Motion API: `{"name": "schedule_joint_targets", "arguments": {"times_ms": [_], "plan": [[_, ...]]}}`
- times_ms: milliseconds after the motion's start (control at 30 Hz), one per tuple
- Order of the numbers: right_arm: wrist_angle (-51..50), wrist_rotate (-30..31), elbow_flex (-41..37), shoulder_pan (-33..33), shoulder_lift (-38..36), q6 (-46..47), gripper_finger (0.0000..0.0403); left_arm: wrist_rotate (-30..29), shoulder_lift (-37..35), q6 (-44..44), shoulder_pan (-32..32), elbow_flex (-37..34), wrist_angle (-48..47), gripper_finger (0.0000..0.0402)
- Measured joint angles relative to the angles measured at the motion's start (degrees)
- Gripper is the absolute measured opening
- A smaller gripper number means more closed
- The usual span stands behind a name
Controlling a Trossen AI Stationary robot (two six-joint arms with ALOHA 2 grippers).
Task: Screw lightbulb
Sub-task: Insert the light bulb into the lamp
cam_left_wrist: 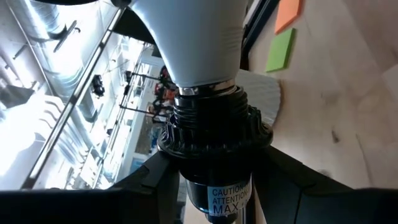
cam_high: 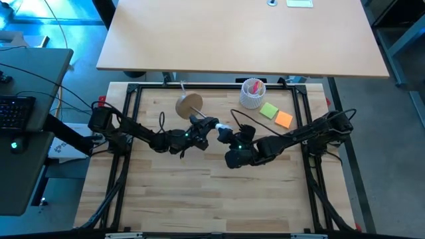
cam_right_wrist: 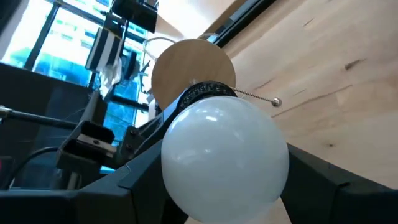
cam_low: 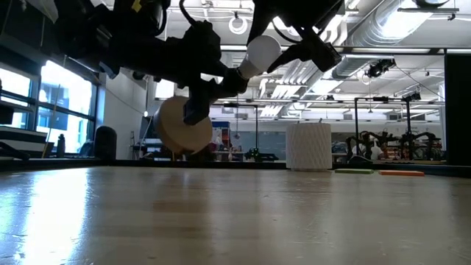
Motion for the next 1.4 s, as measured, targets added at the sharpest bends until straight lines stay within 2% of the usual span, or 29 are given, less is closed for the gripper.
{"name": "schedule_joint_targets", "arguments": {"times_ms": [200,467,600,667,733,867,933,1067,1267,1400], "plan": [[0.1,-0.1,0.0,0.0,0.0,-1.4,0.0246,-0.2,0.0,3.6,0.0,0.0,0.3,0.0154],[-0.3,-0.9,0.0,0.3,0.0,12.1,0.0246,-0.2,0.0,8.3,-0.3,-0.2,0.2,0.0152],[-0.2,-0.3,0.0,0.4,0.1,15.1,0.0246,-0.5,0.0,9.2,-0.4,-0.5,0.4,0.0149],[0.0,-0.4,0.0,0.4,0.1,13.5,0.0246,-0.5,0.0,9.3,-0.5,-0.8,0.5,0.0146],[0.6,-1.0,0.0,0.4,0.1,6.8,0.0248,-0.5,0.0,9.0,-0.5,-1.1,0.4,0.0144],[0.9,-2.1,-0.1,0.5,0.1,0.1,0.0271,-1.1,-0.1,8.7,-0.9,-1.3,-0.3,0.0132],[1.1,-2.2,-0.2,0.5,0.0,-2.1,0.0288,-1.4,-0.2,9.4,-1.2,-1.3,-0.5,0.0098],[2.9,-2.4,0.0,0.4,-0.2,-4.7,0.0316,3.5,-0.2,9.2,-2.5,-1.0,-0.1,0.0065],[2.9,-2.6,0.0,0.5,-0.1,-5.4,0.0325,4.2,-0.1,7.8,-4.6,-1.0,-1.3,0.0004],[2.4,-2.6,0.0,0.5,-0.5,-5.8,0.0326,3.2,-0.1,5.3,-4.5,-1.1,-1.6,0.0008]]}}
